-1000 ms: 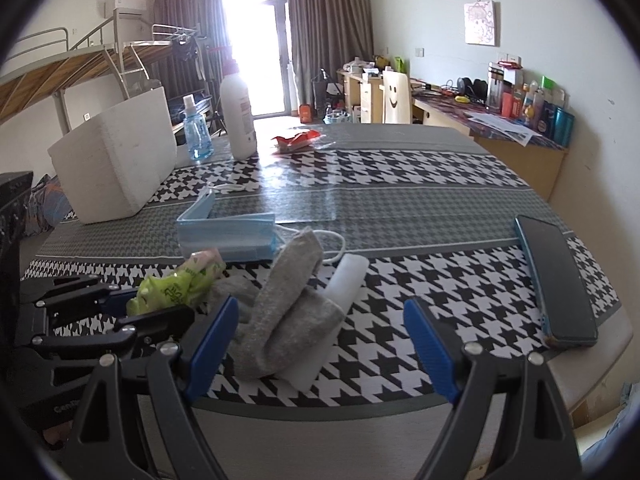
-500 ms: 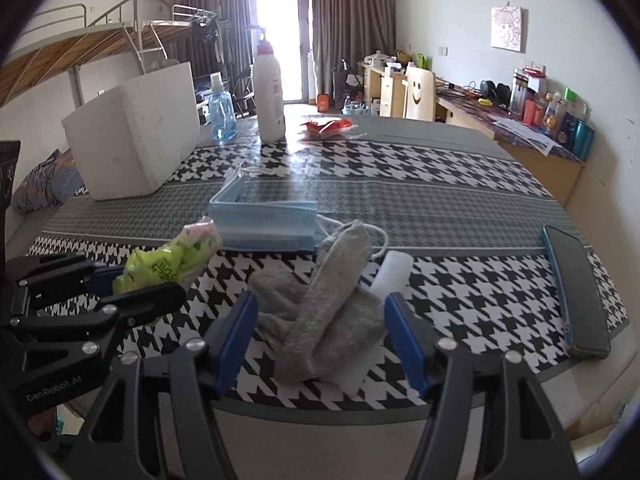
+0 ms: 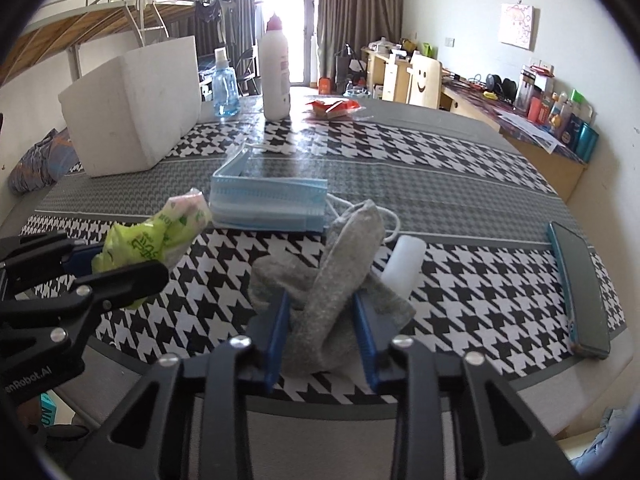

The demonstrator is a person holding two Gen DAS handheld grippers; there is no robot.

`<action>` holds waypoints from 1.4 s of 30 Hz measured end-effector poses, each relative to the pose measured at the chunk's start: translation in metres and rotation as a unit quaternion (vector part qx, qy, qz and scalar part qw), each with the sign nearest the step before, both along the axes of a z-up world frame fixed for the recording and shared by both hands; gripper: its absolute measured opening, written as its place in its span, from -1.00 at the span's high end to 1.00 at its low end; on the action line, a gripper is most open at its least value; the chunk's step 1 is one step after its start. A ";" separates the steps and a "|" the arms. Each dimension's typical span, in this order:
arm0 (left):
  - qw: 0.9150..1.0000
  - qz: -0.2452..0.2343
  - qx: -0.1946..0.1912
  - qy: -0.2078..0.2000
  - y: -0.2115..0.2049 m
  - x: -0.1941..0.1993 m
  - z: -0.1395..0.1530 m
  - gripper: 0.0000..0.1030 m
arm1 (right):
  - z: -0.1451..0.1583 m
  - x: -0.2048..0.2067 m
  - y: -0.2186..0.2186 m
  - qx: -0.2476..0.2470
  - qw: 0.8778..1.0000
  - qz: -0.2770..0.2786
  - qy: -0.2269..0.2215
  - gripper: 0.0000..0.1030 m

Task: Organize soft objects
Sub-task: 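Close the left tool on the green snack bag while the right tool grasps the grey sock, then lift the snack bag with the left tool while the right tool lifts the sock toward the foam box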

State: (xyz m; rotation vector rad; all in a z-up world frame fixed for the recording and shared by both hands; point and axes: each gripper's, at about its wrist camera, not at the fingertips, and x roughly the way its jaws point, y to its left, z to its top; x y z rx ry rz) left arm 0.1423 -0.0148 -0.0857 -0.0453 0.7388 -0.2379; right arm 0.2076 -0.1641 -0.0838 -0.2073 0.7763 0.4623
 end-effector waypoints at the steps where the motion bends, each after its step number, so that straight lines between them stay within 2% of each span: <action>1: 1.000 0.001 0.000 -0.001 0.001 -0.001 0.000 0.48 | 0.000 0.000 0.000 -0.001 1.000 0.001 0.001 0.51; 2: 1.000 0.001 0.000 -0.001 0.001 -0.003 0.000 0.48 | -0.001 -0.001 0.000 -0.001 1.000 0.001 0.002 0.66; 3: 1.000 0.002 0.000 -0.002 0.002 -0.004 0.001 0.48 | -0.001 -0.001 0.000 0.000 1.000 0.000 0.005 0.71; 6: 1.000 0.005 0.002 -0.005 0.003 -0.007 0.002 0.48 | 0.000 -0.002 -0.001 0.002 1.000 0.001 0.007 0.78; 13: 1.000 0.017 0.006 -0.020 0.009 -0.014 0.015 0.48 | 0.019 -0.012 -0.005 0.025 1.000 0.007 -0.011 0.79; 32: 0.996 0.050 0.019 -0.069 0.028 -0.023 0.050 0.48 | 0.076 -0.021 0.001 0.044 0.995 0.019 -0.083 0.79; 42: 0.993 0.074 0.029 -0.091 0.041 -0.026 0.065 0.48 | 0.086 -0.020 0.015 0.052 0.993 0.042 -0.092 0.79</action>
